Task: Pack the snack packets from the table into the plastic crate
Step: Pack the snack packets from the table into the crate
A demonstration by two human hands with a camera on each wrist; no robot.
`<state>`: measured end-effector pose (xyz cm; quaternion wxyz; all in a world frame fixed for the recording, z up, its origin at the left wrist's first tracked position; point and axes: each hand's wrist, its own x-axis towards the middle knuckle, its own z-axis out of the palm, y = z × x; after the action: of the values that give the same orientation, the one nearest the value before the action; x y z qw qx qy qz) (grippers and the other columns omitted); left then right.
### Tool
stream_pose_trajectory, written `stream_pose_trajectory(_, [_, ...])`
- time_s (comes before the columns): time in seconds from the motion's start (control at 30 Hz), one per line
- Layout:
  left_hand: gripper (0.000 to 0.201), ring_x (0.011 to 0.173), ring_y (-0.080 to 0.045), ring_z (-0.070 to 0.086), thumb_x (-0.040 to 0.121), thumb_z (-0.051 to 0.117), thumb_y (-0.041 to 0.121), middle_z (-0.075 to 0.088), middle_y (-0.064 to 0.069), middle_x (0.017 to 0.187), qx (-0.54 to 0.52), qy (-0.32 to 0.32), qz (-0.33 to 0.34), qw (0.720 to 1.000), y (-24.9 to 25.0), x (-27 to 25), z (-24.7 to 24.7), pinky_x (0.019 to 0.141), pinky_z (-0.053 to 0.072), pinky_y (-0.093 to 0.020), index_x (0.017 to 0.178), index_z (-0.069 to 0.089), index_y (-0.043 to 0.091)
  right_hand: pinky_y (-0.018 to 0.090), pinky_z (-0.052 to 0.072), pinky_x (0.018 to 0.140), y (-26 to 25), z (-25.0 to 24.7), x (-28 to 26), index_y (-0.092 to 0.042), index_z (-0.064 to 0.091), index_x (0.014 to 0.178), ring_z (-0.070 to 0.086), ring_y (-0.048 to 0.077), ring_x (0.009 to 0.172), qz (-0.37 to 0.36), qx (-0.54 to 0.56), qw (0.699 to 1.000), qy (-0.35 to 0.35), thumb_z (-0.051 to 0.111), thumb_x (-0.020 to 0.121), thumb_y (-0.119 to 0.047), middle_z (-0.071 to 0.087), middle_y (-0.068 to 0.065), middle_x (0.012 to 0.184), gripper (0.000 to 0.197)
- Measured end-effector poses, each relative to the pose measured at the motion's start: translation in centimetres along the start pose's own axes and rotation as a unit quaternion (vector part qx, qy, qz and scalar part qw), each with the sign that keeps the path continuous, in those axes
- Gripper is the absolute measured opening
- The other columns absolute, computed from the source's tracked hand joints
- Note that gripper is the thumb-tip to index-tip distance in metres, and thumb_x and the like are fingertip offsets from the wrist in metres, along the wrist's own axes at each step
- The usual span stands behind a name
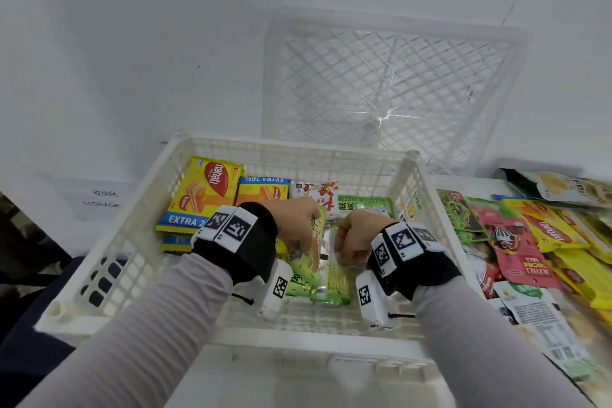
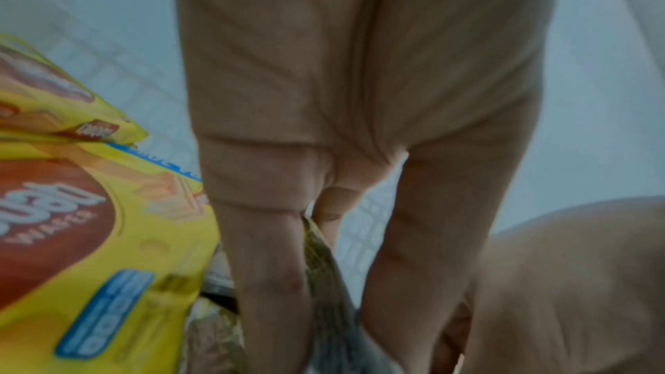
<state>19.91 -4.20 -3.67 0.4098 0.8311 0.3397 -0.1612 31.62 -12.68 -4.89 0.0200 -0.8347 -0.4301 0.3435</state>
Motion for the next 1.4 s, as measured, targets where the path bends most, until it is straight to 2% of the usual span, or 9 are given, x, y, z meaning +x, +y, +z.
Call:
stream_pose_trajectory(0.07, [0.072, 0.077, -0.014, 0.061, 0.080, 0.068, 0.002, 0.058, -0.006, 0.100, 0.054, 0.001, 0.007, 0.999, 0.0, 0.3, 0.5, 0.056, 0.050, -0.019, 0.141, 0.031, 0.011, 0.021, 0.045, 0.055, -0.1, 0.2, -0.1, -0.004, 0.068, 0.102, 0.055, 0.016, 0.065, 0.000, -0.028, 1.000, 0.013, 0.066, 0.079, -0.001, 0.058, 0.002, 0.070, 0.024])
stream_pose_trajectory(0.17, [0.073, 0.115, -0.024, 0.051, 0.079, 0.072, 0.013, 0.045, -0.009, 0.136, 0.176, 0.005, 0.019, 0.984, 0.1, 0.5, 1.4, 0.087, 0.048, -0.029, 0.140, 0.033, 0.010, 0.027, 0.052, 0.073, -0.1, 0.4, 0.1, -0.001, 0.063, 0.115, 0.063, 0.025, 0.095, -0.001, -0.067, 0.997, 0.032, 0.059, 0.086, -0.002, 0.065, 0.012, 0.102, 0.029])
stream_pose_trajectory(0.23, [0.068, 0.117, -0.026, 0.049, 0.077, 0.076, 0.020, 0.046, -0.011, 0.134, 0.249, 0.028, 0.015, 0.968, 0.0, 0.5, 1.8, 0.092, 0.047, -0.031, 0.134, 0.041, 0.009, 0.028, 0.052, 0.082, 0.1, 0.1, 0.2, -0.003, 0.065, 0.111, 0.064, 0.025, 0.102, -0.010, -0.070, 0.997, 0.043, 0.065, 0.083, -0.005, 0.066, 0.012, 0.112, 0.029])
stream_pose_trajectory(0.37, [0.052, 0.123, -0.029, 0.033, 0.075, 0.076, 0.024, 0.032, -0.013, 0.132, 0.352, 0.127, 0.054, 0.926, 0.1, 0.4, 1.7, 0.097, 0.045, -0.038, 0.121, 0.056, 0.010, 0.023, 0.044, 0.074, 0.2, -0.2, 0.4, -0.009, 0.066, 0.105, 0.060, 0.020, 0.098, -0.061, -0.055, 0.995, 0.053, 0.075, 0.075, -0.011, 0.063, 0.003, 0.103, 0.031])
stream_pose_trajectory(0.5, [0.052, 0.118, -0.024, 0.040, 0.077, 0.074, 0.027, 0.040, -0.008, 0.124, 0.381, 0.069, 0.085, 0.918, 0.2, 0.4, 2.0, 0.096, 0.045, -0.037, 0.122, 0.056, 0.008, 0.025, 0.042, 0.082, 0.0, 0.5, 0.9, -0.012, 0.056, 0.119, 0.056, 0.022, 0.110, -0.095, -0.091, 0.991, 0.034, 0.082, 0.068, -0.017, 0.060, 0.005, 0.116, 0.057])
stream_pose_trajectory(0.67, [0.045, 0.118, -0.023, 0.040, 0.085, 0.066, 0.027, 0.038, -0.010, 0.133, 0.421, 0.028, 0.111, 0.900, 0.2, 0.5, 2.7, 0.095, 0.043, -0.033, 0.123, 0.056, 0.005, 0.043, 0.047, 0.095, 0.0, 1.2, 1.1, -0.016, 0.034, 0.133, 0.048, 0.034, 0.119, -0.079, -0.168, 0.983, -0.001, 0.087, 0.058, -0.015, 0.037, 0.013, 0.133, 0.092])
stream_pose_trajectory(0.8, [0.078, 0.134, -0.029, 0.026, 0.075, 0.073, 0.047, 0.020, -0.013, 0.147, 0.487, -0.052, 0.058, 0.870, -0.1, 1.0, 3.9, 0.108, 0.034, -0.043, 0.138, 0.043, 0.012, 0.046, 0.048, 0.092, -0.1, 1.9, 1.1, -0.018, 0.033, 0.130, 0.048, 0.037, 0.118, -0.060, -0.179, 0.982, 0.009, 0.090, 0.055, -0.019, 0.032, 0.014, 0.132, 0.095])
stream_pose_trajectory(1.03, [0.059, 0.120, -0.025, 0.037, 0.080, 0.068, 0.047, 0.040, -0.011, 0.129, 0.408, 0.023, 0.069, 0.910, 0.0, 0.9, 2.7, 0.099, 0.040, -0.038, 0.120, 0.056, 0.006, 0.046, 0.044, 0.100, 0.1, 2.1, 1.2, -0.013, 0.034, 0.133, 0.049, 0.036, 0.118, -0.053, -0.163, 0.985, 0.021, 0.089, 0.056, -0.026, 0.034, 0.014, 0.132, 0.096])
stream_pose_trajectory(1.4, [0.080, 0.144, -0.035, 0.007, 0.092, 0.054, 0.015, 0.001, -0.023, 0.156, 0.427, -0.025, -0.032, 0.903, 0.3, 1.4, 4.9, 0.114, 0.023, -0.045, 0.149, 0.001, 0.002, 0.048, 0.043, 0.100, -0.8, 2.1, 0.3, -0.014, 0.047, 0.131, 0.045, 0.036, 0.121, -0.046, -0.235, 0.971, -0.018, 0.087, 0.061, -0.031, 0.031, 0.012, 0.133, 0.081])
